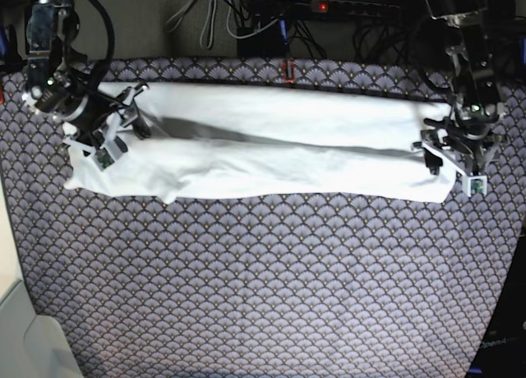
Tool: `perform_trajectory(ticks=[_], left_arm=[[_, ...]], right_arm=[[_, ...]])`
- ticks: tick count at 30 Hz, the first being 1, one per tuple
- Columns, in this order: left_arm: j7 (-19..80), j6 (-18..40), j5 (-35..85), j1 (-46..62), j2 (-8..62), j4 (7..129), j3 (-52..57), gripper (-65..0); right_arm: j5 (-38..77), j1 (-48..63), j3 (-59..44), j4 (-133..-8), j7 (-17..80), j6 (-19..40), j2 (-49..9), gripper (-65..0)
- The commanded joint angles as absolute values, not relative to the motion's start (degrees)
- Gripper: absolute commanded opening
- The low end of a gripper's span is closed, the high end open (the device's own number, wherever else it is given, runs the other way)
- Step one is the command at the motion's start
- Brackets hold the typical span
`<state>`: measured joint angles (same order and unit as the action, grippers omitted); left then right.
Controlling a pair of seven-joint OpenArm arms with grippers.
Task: Fold the T-shirt properly
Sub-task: 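Hold both shirt ends with both grippers, adjusting the long fold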
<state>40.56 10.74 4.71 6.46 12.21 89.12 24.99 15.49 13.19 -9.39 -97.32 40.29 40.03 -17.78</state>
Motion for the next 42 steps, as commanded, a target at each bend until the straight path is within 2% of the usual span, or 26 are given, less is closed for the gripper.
perform_trajectory(ticks=[1,5,15,23,28,30,31,33,36,37,39,42], left_arm=[[39.8,10.8,4.9,5.3,12.8,88.7,25.2,-22.1],[39.8,10.8,4.9,3.7,12.7,85.6,25.2,-22.1],[40.1,10.9,4.9,3.6,12.9,84.4,25.2,-22.1],[40.1,10.9,5.0,3.8,12.8,77.0,25.2,-22.1],[40.1,10.9,5.0,4.0,12.4,76.4,24.9,-22.5],[40.2,10.9,5.0,4.2,12.3,76.6,24.9,-26.1],[40.2,10.9,5.0,4.2,12.3,76.5,24.8,-30.2],[40.2,10.9,5.1,4.2,12.3,76.3,24.8,-41.2],[40.2,10.9,5.1,4.7,12.3,76.2,24.8,-62.5],[40.2,10.9,5.1,4.7,12.3,76.3,24.8,-65.0],[40.2,10.9,5.1,4.7,12.3,76.4,24.8,-62.8],[40.2,10.9,5.1,4.7,12.3,76.7,25.0,-65.0]], right_arm=[[15.9,12.5,-9.7,-96.9,39.7,40.0,-18.6,-33.6],[16.0,11.9,-9.9,-93.8,39.7,40.0,-19.8,-33.6],[15.9,12.3,-9.8,-93.7,36.6,40.0,-20.2,-33.6],[15.9,12.0,-10.1,-93.7,36.6,40.0,-20.2,-33.6],[15.9,12.0,-10.1,-93.7,36.6,40.0,-20.3,-33.6],[15.9,12.0,-10.1,-93.7,36.6,40.0,-20.3,-33.6],[15.9,12.0,-10.1,-93.7,36.6,40.0,-20.3,-33.6],[15.9,12.0,-10.1,-93.7,36.6,40.0,-20.3,-33.6],[15.9,12.0,-10.2,-93.7,36.6,40.0,-20.3,-33.6],[15.9,12.0,-10.2,-93.7,36.6,40.0,-20.3,-33.6],[15.9,12.0,-10.2,-93.7,36.6,40.0,-20.3,-33.6],[15.9,12.0,-10.2,-93.7,36.6,40.0,-20.3,-33.6]])
